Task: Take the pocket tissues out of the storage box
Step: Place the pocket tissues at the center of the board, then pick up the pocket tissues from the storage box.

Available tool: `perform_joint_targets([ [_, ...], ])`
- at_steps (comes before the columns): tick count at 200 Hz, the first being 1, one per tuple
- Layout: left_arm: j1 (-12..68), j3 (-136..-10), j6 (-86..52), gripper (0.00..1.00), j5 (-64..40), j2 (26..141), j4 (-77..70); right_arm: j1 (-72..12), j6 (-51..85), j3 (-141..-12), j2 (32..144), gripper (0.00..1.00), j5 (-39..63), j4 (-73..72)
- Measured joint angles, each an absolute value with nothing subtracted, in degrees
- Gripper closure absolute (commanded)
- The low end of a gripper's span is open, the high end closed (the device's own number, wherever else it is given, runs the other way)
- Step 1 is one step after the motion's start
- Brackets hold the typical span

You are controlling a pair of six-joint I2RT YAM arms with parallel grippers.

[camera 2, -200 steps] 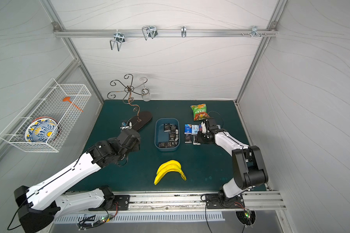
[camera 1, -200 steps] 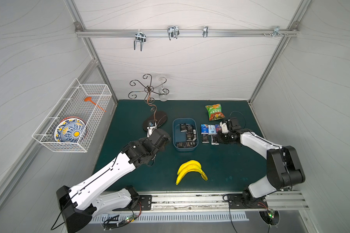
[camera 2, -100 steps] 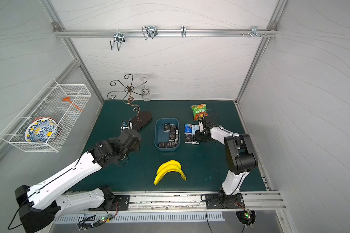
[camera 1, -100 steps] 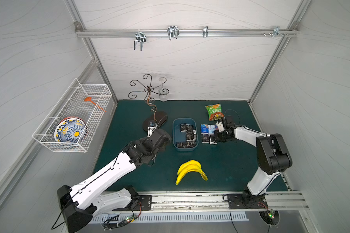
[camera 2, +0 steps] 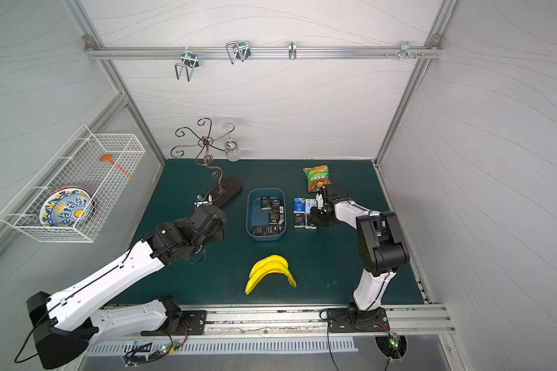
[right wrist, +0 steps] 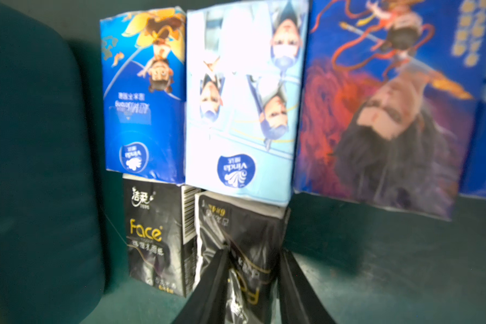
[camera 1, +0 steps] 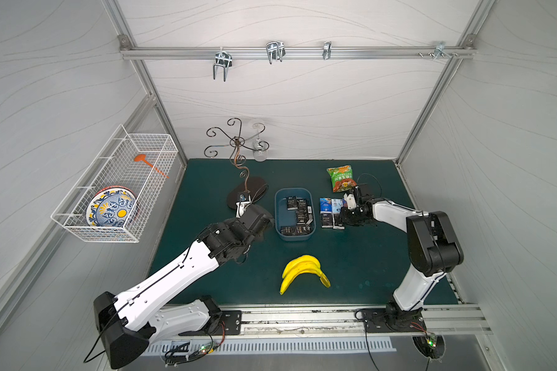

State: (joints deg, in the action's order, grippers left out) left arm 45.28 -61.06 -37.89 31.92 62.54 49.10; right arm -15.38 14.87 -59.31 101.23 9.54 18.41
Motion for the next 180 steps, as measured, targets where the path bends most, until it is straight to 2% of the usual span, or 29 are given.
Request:
perform_joint_targets([
  [39,45.3,-61.1,-37.9,0.57,31.9,62.5,49.1,-15.4,15.1,-59.4,101.1,0.6,10.3,18.4],
  [139,45.3,-61.1,-37.9,0.57,31.9,62.5,49.1,-15.8,15.2,-60.2,94.6,0.57,10.9,18.9],
  [159,45.3,-61.1,-37.9,0.57,31.9,62.5,49.1,-18.0,15.4,-60.7,91.1,0.55,9.0,19.7],
  [180,45.3,-61.1,-38.0,0.57,31.9,62.5,49.0,-24.3,15.3,-64.4,89.3,0.54,5.7,21.3],
])
